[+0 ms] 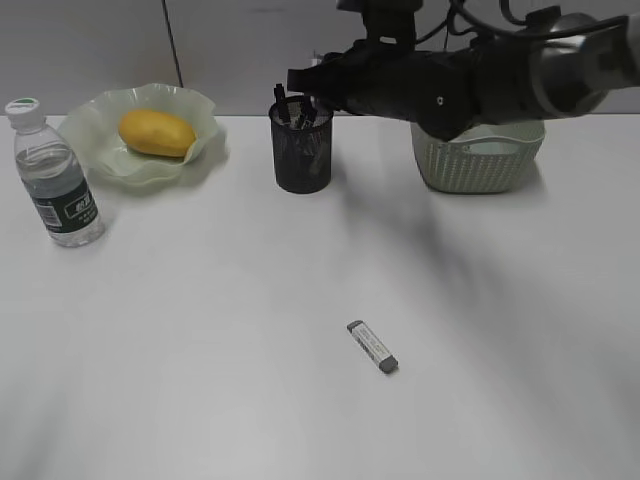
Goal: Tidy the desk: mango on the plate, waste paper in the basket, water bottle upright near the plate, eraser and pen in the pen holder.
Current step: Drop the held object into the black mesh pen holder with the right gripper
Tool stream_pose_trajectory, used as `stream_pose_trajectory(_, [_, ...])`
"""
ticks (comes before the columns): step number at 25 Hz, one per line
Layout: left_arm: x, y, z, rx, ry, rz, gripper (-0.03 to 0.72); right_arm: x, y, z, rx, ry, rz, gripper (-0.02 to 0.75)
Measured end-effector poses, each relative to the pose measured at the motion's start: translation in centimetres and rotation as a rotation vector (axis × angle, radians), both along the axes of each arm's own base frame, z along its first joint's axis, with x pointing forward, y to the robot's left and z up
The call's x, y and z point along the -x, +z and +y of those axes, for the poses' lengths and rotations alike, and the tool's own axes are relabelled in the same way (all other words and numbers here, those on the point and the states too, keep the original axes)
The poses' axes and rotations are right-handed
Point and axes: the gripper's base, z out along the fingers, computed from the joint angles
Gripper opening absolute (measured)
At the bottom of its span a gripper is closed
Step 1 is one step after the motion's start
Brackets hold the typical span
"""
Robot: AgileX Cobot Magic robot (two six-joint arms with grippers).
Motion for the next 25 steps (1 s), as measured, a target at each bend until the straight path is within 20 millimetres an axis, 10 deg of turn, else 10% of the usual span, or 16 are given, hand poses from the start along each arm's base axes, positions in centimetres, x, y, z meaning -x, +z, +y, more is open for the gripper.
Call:
stream_pose_trajectory(17, [0.0,0.1,0.0,0.001,0.001,-0.008,0.301,-2.9,-4.7,2.3,0.017,0.018,0.009,0.194])
stream_pose_trajectory(25, [0.0,0.1,0.0,0.001,0.001,-0.008,0.301,-3.0,-4.7,2.4,0.018,0.017,0.011,0.412])
